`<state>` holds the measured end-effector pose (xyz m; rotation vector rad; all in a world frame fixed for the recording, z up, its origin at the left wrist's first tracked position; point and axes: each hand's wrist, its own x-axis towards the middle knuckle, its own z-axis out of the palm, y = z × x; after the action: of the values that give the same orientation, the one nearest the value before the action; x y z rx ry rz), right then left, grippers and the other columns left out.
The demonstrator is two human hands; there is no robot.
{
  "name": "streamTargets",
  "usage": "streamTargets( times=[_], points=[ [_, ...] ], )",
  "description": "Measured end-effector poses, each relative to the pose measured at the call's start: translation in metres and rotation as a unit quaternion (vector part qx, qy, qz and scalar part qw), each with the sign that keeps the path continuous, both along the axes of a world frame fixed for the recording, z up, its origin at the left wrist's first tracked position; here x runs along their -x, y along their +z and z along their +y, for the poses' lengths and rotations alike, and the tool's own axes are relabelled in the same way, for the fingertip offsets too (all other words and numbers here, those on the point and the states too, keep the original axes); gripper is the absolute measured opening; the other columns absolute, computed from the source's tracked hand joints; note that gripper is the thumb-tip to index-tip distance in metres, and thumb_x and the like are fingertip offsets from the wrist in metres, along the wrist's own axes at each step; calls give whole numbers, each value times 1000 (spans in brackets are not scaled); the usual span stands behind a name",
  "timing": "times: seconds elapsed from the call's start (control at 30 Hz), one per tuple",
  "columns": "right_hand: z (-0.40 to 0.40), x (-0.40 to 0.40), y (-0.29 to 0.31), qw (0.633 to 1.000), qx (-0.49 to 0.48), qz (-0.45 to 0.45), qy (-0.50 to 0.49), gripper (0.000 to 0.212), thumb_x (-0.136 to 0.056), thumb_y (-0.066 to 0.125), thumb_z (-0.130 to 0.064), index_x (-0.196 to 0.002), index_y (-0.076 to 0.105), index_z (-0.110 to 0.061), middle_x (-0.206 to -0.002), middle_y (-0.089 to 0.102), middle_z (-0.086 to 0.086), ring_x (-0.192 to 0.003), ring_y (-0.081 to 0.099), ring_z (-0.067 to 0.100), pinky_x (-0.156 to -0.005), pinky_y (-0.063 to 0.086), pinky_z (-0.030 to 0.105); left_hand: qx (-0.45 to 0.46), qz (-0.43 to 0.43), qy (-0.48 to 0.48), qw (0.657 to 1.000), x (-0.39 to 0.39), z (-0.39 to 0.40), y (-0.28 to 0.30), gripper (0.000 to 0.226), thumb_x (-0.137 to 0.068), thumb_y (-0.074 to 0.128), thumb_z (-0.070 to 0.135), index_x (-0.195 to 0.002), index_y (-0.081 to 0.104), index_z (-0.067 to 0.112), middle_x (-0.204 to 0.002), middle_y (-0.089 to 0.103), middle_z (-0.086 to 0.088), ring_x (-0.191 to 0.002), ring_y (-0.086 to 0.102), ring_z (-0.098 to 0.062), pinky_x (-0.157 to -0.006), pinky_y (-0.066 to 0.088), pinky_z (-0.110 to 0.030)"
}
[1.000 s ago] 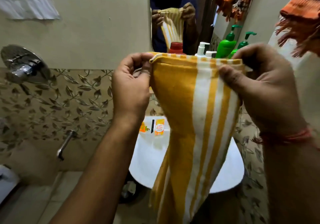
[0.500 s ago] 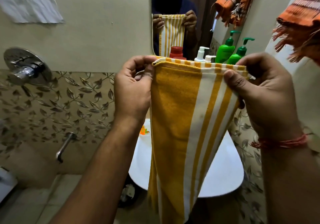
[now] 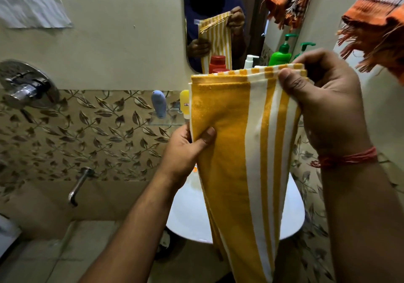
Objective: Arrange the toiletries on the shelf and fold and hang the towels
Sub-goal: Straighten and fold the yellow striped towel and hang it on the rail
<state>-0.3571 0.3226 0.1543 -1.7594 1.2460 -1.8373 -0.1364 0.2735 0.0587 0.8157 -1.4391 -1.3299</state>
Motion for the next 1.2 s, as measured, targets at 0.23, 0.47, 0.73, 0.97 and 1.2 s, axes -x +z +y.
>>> streamTargets(
  times=[0.23,0.47,0.73,0.97,1.2],
  points=[
    [0,28,-54,935,-245,-76,245,112,-55,86,-63,-145,38,-14,-133,62,10,-122,61,31,-95,55,47,-3,84,60,995,23,-4,28,33,-80,67,43,-108,70,26,-110,77,-1,-104,73,-21,-90,59,-47],
    [-1,-18,-96,949,-247,-139,135,32,-75,73,-19,-106,70,-17,-105,77,6,-99,73,24,-86,59,41,-74,65,8,995,6,-17,23,50,-93,57,56,-130,58,23,-122,73,-5,-111,71,-25,-90,59,-47],
    [-37,-6,-77,927,-292,-223,74,28,-91,67,-12,-118,63,-5,-109,73,17,-97,73,30,-85,59,44,-147,31,-131,980,-14,-7,-41,90,-51,84,74,-125,63,29,-125,72,-3,-118,66,-26,-96,56,-44],
    [-24,19,-101,871,-241,-314,290,64,-84,71,-29,-142,46,-15,-132,64,14,-118,64,31,-90,57,43,-42,29,-34,998,5,-12,-24,85,-76,84,17,-141,40,49,-138,57,8,-119,65,-15,-94,58,-38],
    [-17,0,-119,903,-285,-266,180,50,-79,76,-10,-126,58,-8,-114,73,12,-105,71,29,-82,59,36,-49,33,12,998,12,-29,-13,102,-74,84,44,-156,23,41,-157,38,-3,-135,51,-23,-108,48,-49]
  ],
)
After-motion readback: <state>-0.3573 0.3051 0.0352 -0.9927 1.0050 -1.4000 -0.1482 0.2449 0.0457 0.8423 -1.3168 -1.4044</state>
